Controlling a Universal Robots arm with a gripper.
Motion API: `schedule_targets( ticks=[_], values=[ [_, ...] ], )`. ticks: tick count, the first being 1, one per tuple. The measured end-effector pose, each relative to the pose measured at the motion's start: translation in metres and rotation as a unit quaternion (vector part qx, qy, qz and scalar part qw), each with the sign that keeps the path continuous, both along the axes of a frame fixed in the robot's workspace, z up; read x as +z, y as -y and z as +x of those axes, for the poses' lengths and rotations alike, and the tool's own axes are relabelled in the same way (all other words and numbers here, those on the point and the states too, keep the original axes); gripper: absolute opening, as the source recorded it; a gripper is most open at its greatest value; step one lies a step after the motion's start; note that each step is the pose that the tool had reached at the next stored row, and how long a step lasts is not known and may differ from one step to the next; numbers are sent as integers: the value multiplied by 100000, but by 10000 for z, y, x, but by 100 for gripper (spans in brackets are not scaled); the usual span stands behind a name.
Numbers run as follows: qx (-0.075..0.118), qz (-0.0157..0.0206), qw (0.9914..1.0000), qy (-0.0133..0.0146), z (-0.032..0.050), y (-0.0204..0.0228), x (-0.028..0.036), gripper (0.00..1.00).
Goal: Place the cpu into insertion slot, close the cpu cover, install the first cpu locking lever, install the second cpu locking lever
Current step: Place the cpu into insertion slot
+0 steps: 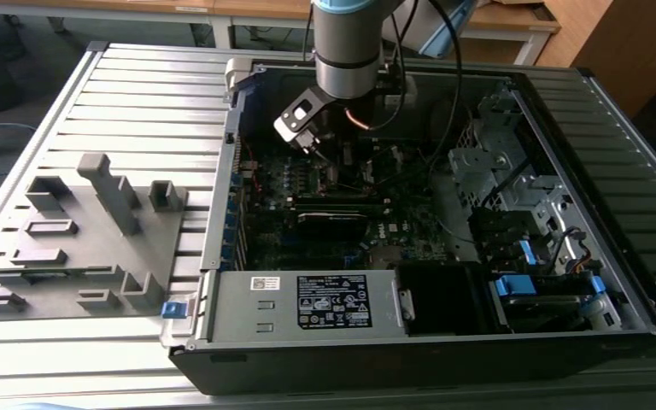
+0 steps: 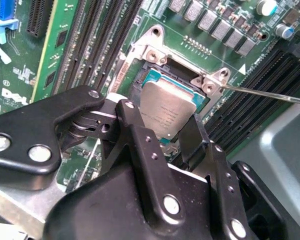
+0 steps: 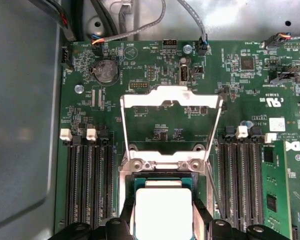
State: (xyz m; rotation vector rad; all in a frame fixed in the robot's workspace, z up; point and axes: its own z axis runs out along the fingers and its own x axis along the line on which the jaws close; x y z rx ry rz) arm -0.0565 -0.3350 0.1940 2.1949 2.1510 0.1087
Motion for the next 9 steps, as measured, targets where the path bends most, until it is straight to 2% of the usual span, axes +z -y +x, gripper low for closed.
schedule_targets(
  ticks=[9],
  values=[
    [-5,-23,100000,12,0,6,-6,54]
  ],
)
